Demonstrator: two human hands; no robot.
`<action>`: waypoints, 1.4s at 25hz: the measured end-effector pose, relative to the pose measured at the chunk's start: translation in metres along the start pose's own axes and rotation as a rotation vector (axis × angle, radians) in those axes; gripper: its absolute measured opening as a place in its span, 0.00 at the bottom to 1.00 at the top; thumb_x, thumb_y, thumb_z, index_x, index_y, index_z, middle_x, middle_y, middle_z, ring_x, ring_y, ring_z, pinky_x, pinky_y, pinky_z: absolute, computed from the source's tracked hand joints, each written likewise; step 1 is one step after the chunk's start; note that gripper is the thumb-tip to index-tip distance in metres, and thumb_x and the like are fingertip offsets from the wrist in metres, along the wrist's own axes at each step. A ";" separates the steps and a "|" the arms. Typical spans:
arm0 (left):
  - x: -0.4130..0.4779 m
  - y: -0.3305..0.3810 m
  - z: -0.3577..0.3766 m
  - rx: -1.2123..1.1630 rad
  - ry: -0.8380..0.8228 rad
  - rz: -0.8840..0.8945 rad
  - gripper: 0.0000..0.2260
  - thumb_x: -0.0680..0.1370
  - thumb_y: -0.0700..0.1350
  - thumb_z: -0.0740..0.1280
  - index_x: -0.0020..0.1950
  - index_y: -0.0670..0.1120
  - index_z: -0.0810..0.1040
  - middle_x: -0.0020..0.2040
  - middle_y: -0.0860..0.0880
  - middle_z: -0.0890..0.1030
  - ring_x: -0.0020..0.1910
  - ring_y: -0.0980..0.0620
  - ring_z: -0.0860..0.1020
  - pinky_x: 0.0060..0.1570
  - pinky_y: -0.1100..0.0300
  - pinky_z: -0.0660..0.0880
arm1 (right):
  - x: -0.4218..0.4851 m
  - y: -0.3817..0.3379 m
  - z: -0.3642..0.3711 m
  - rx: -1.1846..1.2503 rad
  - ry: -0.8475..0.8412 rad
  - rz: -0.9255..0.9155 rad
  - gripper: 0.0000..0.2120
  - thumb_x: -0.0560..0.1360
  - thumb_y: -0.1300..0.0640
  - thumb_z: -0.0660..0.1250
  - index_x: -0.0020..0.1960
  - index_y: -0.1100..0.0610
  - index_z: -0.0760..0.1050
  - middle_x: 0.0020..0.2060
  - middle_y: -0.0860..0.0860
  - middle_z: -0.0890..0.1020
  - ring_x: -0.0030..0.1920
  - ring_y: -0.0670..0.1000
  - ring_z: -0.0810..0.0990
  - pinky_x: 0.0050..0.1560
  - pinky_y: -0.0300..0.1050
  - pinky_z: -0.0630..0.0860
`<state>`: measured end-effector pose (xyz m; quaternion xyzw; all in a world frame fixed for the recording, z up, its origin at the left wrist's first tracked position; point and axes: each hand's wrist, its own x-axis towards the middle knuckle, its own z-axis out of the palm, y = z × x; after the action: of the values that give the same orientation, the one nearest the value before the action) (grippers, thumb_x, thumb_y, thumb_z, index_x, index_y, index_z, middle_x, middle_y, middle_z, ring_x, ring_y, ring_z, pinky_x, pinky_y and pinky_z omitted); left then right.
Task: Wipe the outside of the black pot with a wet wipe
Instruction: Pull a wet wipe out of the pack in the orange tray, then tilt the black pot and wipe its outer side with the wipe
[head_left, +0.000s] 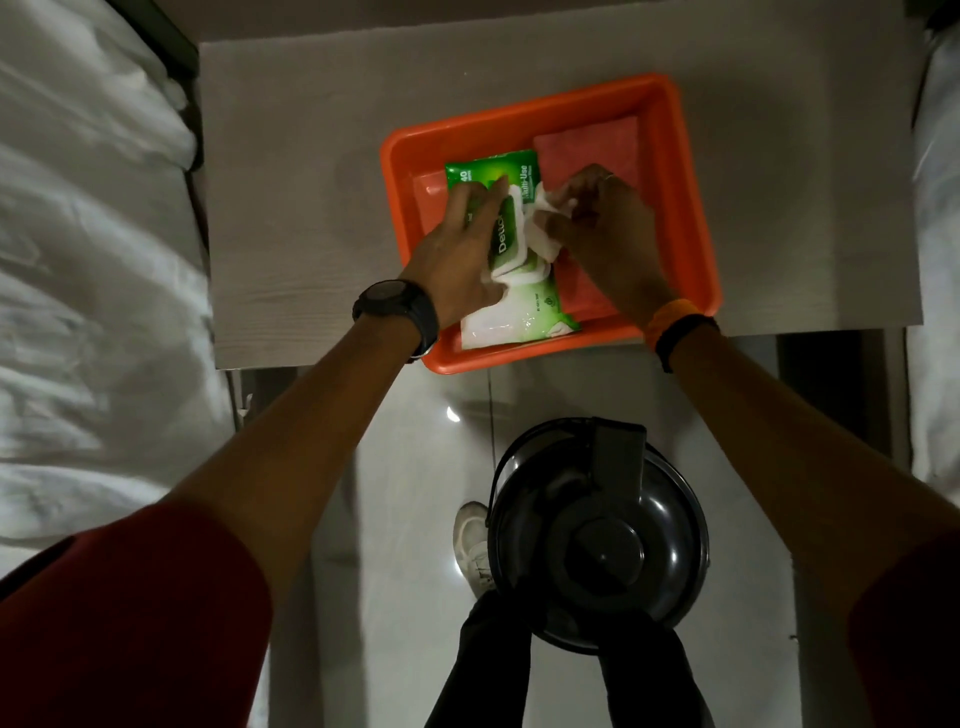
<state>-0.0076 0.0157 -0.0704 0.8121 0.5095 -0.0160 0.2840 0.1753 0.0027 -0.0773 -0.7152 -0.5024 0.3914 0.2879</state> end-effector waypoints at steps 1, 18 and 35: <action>-0.002 0.005 0.002 0.093 -0.033 0.022 0.39 0.73 0.43 0.75 0.79 0.45 0.57 0.75 0.41 0.61 0.63 0.39 0.74 0.56 0.52 0.77 | -0.010 0.000 -0.006 0.052 0.024 0.030 0.08 0.76 0.62 0.76 0.53 0.57 0.80 0.41 0.41 0.80 0.37 0.33 0.78 0.42 0.28 0.75; -0.113 0.192 0.124 -1.059 -0.073 -0.188 0.07 0.77 0.43 0.72 0.51 0.48 0.76 0.49 0.51 0.78 0.51 0.47 0.80 0.49 0.47 0.80 | -0.257 0.105 -0.100 0.649 0.245 0.399 0.04 0.78 0.63 0.73 0.52 0.63 0.84 0.42 0.48 0.88 0.40 0.37 0.86 0.41 0.28 0.79; -0.057 0.242 0.274 0.085 -0.934 0.353 0.11 0.72 0.46 0.77 0.52 0.46 0.85 0.51 0.46 0.86 0.51 0.52 0.82 0.46 0.75 0.72 | -0.346 0.293 -0.099 0.777 0.522 0.794 0.09 0.76 0.61 0.73 0.41 0.49 0.82 0.40 0.47 0.85 0.42 0.43 0.84 0.46 0.42 0.81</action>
<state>0.2397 -0.2391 -0.1746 0.8028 0.1816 -0.3504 0.4469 0.3381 -0.4222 -0.1672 -0.7627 0.0688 0.4352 0.4734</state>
